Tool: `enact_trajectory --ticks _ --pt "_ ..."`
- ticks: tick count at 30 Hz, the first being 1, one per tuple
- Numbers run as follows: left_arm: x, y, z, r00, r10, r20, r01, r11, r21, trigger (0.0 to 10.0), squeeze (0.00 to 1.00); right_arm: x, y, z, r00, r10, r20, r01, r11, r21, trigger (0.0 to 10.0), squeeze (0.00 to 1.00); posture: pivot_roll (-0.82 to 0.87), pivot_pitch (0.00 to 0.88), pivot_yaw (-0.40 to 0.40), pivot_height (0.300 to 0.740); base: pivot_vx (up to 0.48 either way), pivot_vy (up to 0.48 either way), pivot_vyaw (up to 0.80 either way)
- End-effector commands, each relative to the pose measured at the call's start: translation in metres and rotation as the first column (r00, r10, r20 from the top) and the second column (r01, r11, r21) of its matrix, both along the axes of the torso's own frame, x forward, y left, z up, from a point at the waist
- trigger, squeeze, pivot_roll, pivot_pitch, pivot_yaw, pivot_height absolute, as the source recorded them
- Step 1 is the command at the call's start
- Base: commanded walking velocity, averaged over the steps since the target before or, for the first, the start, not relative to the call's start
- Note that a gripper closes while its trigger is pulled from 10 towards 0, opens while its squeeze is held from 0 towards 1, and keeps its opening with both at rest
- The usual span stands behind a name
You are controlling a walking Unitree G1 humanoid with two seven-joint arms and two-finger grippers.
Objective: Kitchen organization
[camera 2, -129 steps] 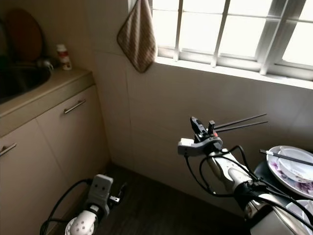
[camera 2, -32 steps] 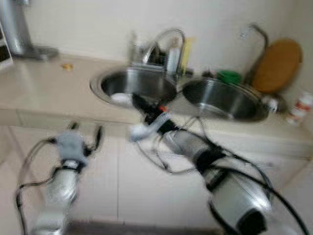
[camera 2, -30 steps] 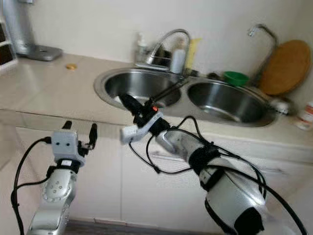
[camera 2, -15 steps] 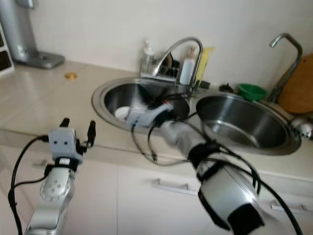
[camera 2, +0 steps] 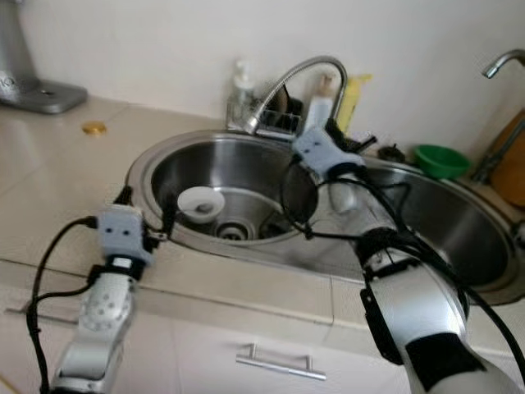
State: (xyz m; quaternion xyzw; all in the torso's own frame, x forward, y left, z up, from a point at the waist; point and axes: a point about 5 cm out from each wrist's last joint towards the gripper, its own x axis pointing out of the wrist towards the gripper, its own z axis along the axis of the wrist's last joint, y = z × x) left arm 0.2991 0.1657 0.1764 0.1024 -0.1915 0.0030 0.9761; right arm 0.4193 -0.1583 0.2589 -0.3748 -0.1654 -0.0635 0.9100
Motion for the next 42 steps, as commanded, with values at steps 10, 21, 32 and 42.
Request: enact_trajectory --ticks 10,21,32,42 --pt "-0.002 0.002 0.008 1.0 0.0 0.016 0.0 1.0 0.015 10.0 0.0 0.0 -0.019 -0.017 0.992 -0.034 -0.121 0.061 0.973 0.223 10.0 0.0 0.07 0.0 -0.142 0.74 0.0 0.0 -0.64" --pt "-0.002 0.002 0.007 1.0 -0.009 0.0 0.009 1.0 0.021 10.0 0.0 -0.007 -0.042 -0.046 0.978 -0.033 -0.205 0.134 0.853 0.504 10.0 1.0 0.07 0.0 -0.134 0.74 0.0 0.0 -0.15" --pt "-0.002 -0.003 0.004 0.999 -0.031 -0.025 0.032 0.999 0.032 10.0 0.0 -0.007 -0.032 -0.036 0.992 0.102 -0.068 -0.024 0.703 0.71 10.0 1.0 0.06 0.0 -0.13 0.74 0.0 0.0 0.0" --pt "-0.005 -0.011 0.001 0.997 -0.063 -0.043 0.065 0.996 0.056 10.0 0.0 -0.018 -0.007 -0.038 0.968 0.242 0.071 -0.225 0.699 0.679 10.0 1.0 0.04 0.0 -0.123 0.74 0.0 0.0 0.0"
